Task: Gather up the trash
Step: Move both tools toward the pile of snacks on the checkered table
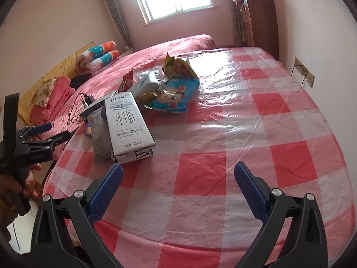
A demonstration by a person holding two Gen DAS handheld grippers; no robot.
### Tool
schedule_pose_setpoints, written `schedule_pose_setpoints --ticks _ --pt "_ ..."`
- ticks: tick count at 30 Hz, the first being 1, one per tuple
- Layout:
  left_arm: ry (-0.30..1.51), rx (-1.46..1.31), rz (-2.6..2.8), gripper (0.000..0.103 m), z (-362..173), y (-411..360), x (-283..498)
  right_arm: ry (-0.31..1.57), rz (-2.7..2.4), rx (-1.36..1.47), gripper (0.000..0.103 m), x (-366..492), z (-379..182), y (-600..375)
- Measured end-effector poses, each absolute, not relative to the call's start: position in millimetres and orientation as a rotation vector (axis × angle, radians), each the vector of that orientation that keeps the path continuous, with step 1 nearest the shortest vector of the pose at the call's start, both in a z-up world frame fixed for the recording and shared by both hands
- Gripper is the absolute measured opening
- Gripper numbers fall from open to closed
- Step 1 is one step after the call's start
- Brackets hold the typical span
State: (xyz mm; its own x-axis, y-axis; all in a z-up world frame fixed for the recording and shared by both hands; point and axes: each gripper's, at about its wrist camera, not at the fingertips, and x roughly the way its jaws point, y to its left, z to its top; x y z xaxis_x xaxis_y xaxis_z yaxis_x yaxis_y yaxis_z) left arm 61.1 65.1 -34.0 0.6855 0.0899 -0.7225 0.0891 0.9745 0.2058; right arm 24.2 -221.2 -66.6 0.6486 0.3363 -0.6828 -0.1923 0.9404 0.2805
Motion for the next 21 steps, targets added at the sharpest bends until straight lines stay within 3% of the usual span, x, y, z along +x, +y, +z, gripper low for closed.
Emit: schedule_pose_setpoints --ticks 11,21 --pt "0.905 -0.063 -0.142 0.099 -64.9 51.2 65.8 0.82 0.356 0.133 0.098 46.9 -58.1 -197.3" --pt "0.9 -0.119 -0.187 0.099 -70.3 36.3 78.1 0.848 0.447 0.125 0.096 78.6 -57.8 -167.1"
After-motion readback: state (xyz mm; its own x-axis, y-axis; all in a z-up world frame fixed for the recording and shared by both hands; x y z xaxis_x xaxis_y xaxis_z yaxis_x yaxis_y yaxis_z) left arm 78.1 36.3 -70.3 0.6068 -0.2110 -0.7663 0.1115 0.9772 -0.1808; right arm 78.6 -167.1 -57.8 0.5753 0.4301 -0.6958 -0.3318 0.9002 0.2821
